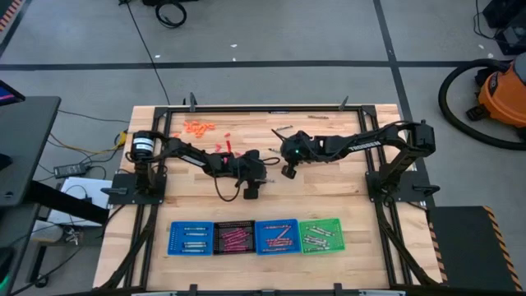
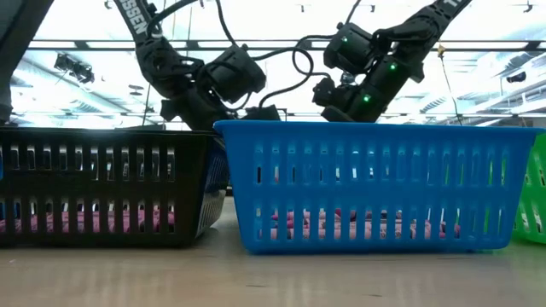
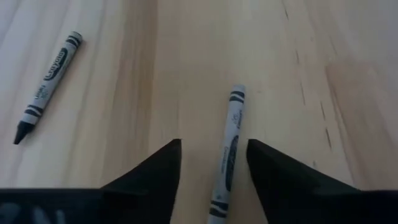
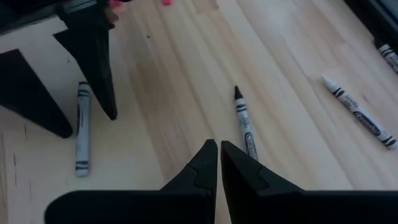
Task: Sort crayons
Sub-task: Put the black crayon into the left blue bin
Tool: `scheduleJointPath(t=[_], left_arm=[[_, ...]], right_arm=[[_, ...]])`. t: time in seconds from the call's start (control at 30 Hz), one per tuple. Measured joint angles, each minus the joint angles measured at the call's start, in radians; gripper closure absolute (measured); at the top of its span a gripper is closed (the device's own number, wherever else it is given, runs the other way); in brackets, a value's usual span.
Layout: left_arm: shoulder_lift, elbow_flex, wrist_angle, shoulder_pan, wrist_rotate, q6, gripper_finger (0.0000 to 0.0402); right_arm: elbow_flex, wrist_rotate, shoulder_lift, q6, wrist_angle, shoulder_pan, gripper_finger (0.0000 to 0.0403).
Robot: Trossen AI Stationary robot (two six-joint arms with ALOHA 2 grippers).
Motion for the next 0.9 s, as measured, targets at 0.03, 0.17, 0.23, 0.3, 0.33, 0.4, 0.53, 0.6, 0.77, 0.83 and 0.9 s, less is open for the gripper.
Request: scheduleJointPath(t=[0.03,0.17,0.23,0.3,0.33,0.4,0.53,0.6,0.77,0.83,0.9], left_arm=[[0.001,0.001,-0.007,0.000,0.003,-0.005,0.0215],[0.003,0.002,-0.029,-0.001,0.009,-0.013,0.0274],[0.003,0.002,-0.034,-0.002,0.010,-0.013,0.0308],[0.004,0.002,-0.047,-0.002,0.010,-0.012,0.0342],[0.004,0.001,-0.052,-0.002,0.009,-0.012,0.0359],[0.004,0.000,-0.058,-0.002,0.002,-0.012,0.0383],[0.004,0.000,-0.058,-0.001,-0.002,-0.013,0.0386],[0.001,-0.001,-0.059,-0.001,-0.003,-0.027,0.0386],[-0.044,-0.008,-0.089,0.002,-0.005,-0.071,0.0385],[-0.074,-0.011,-0.135,0.003,-0.010,-0.086,0.0385],[-0.107,-0.012,-0.174,0.003,-0.010,-0.100,0.0385]], right_arm=[[0.000,0.001,0.000,0.002,-0.008,0.002,0.0375],[0.001,0.001,0.000,0.016,-0.047,0.002,0.0375],[0.001,0.001,0.000,0.025,-0.066,0.002,0.0375],[0.001,0.000,-0.001,0.044,-0.090,0.003,0.0375],[0.001,0.000,-0.001,0.054,-0.104,0.004,0.0375],[0.001,0.000,-0.001,0.066,-0.131,0.008,0.0375],[0.001,0.000,-0.001,0.078,-0.162,0.024,0.0375],[0.001,0.000,-0.001,0.088,-0.169,0.032,0.0375],[0.001,0.013,-0.001,0.094,-0.180,0.049,0.0375],[0.002,0.036,-0.001,0.105,-0.190,0.055,0.0375],[0.002,0.060,-0.001,0.119,-0.198,0.060,0.0375]])
